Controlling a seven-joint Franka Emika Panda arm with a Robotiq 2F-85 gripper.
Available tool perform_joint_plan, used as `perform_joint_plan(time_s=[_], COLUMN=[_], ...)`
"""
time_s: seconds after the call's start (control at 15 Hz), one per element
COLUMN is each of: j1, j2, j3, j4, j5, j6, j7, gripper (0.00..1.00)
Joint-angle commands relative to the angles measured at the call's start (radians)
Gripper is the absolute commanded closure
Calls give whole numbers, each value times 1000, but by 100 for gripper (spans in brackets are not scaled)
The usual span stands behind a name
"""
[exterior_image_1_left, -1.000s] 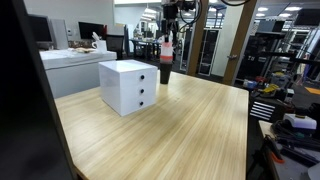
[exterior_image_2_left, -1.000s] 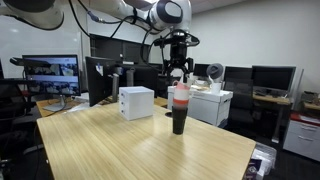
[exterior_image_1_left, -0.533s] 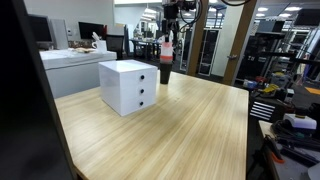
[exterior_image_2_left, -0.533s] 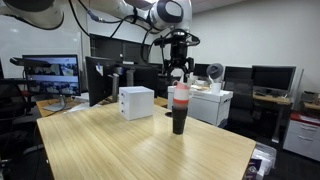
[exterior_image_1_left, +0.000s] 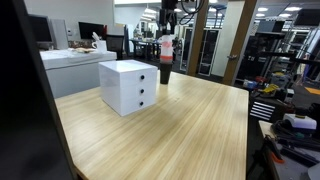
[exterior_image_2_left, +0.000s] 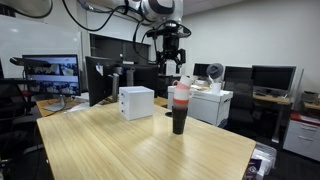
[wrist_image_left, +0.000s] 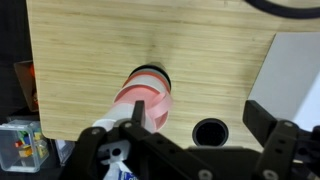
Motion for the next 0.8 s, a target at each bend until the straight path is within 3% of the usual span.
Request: perform_joint_plan(time_s=[0.0,0.33,0.73], j1=[11,16,28], j2=[-176,-345,-555], j3=[11,11,-8], j4=[-238,-476,-798], j5=[-3,-14,1], j6=[82,216,273], j7=[-51,-67,-97], gripper=[0,0,0])
